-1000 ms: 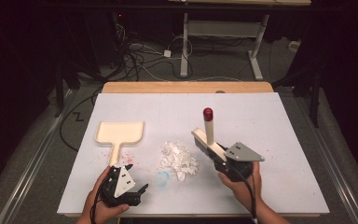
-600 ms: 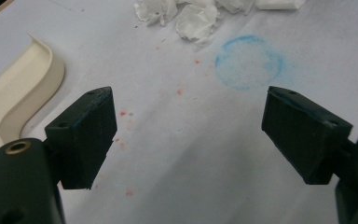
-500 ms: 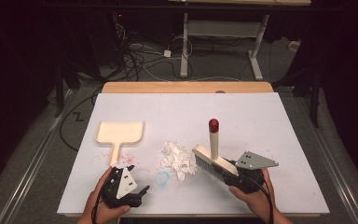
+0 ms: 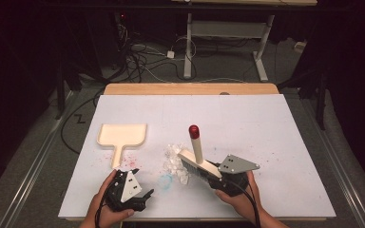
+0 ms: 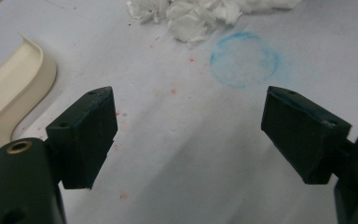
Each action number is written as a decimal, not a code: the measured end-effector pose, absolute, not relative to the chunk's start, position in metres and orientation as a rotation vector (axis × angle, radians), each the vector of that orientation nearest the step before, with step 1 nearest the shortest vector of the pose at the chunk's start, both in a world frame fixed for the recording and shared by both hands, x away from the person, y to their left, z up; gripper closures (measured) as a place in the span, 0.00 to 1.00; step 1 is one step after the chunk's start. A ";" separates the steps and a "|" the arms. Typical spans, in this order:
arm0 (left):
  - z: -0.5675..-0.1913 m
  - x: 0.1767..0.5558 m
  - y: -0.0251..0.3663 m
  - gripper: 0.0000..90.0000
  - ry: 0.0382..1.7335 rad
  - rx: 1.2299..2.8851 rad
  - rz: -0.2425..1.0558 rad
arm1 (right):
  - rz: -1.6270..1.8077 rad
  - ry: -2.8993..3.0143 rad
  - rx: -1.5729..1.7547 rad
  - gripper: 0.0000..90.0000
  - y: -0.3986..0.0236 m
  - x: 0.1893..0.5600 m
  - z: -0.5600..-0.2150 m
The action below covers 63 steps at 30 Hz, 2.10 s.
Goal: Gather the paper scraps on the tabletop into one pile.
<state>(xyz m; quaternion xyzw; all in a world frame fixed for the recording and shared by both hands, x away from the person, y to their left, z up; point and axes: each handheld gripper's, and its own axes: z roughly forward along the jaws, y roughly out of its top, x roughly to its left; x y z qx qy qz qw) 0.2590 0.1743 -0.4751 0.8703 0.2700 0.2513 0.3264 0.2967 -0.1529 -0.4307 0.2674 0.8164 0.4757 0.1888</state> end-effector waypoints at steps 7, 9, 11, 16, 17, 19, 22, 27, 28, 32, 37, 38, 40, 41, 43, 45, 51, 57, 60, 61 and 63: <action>-0.475 0.258 0.177 0.19 0.715 2.274 0.659 | 1.397 2.252 0.732 0.75 -0.161 0.299 -0.414; -0.475 0.258 0.177 0.20 0.717 2.273 0.661 | 1.397 2.254 0.738 0.75 -0.172 0.296 -0.407; -0.475 0.258 0.177 0.20 0.718 2.271 0.662 | 1.404 2.258 0.726 0.75 -0.188 0.292 -0.400; -0.475 0.258 0.176 0.20 0.719 2.277 0.659 | 1.395 2.281 0.688 0.75 -0.232 0.271 -0.389; -0.475 0.258 0.176 0.19 0.718 2.278 0.659 | 1.384 2.287 0.683 0.75 -0.240 0.266 -0.389; -0.475 0.258 0.175 0.20 0.716 2.281 0.662 | 1.364 2.322 0.674 0.75 -0.254 0.256 -0.392; -0.474 0.258 0.174 0.20 0.717 2.281 0.666 | 1.321 2.377 0.661 0.75 -0.267 0.244 -0.399; -0.474 0.259 0.172 0.20 0.715 2.281 0.664 | 1.279 2.449 0.690 0.75 -0.270 0.240 -0.418; -0.474 0.260 0.172 0.20 0.714 2.282 0.662 | 1.288 2.450 0.684 0.75 -0.267 0.242 -0.422; -0.474 0.260 0.171 0.19 0.706 2.286 0.660 | 1.308 2.461 0.648 0.75 -0.248 0.254 -0.428; -0.475 0.261 0.173 0.20 0.710 2.280 0.656 | 1.317 2.474 0.582 0.75 -0.216 0.273 -0.434; -0.474 0.261 0.173 0.19 0.711 2.280 0.655 | 1.339 2.466 0.582 0.75 -0.210 0.277 -0.435; -0.474 0.260 0.173 0.20 0.711 2.279 0.657 | 1.365 2.461 0.561 0.75 -0.195 0.285 -0.436; -0.474 0.260 0.173 0.20 0.710 2.279 0.657 | 1.379 2.448 0.552 0.75 -0.188 0.288 -0.436; -0.474 0.260 0.174 0.20 0.709 2.274 0.655 | 1.419 2.432 0.541 0.75 -0.176 0.295 -0.435; -0.474 0.260 0.174 0.20 0.709 2.276 0.657 | 1.443 2.407 0.518 0.75 -0.165 0.301 -0.433; -0.474 0.259 0.177 0.20 0.709 2.270 0.655 | 1.460 2.385 0.558 0.76 -0.162 0.306 -0.430; -0.474 0.258 0.176 0.20 0.709 2.269 0.661 | 1.546 2.371 0.621 0.76 -0.184 0.305 -0.417; -0.474 0.258 0.176 0.20 0.712 2.272 0.659 | 1.566 2.370 0.705 0.76 -0.204 0.297 -0.409; -0.474 0.258 0.176 0.20 0.713 2.273 0.659 | 1.575 2.367 0.738 0.76 -0.211 0.295 -0.407; -0.474 0.258 0.176 0.20 0.712 2.275 0.658 | 1.583 2.353 0.816 0.76 -0.225 0.292 -0.406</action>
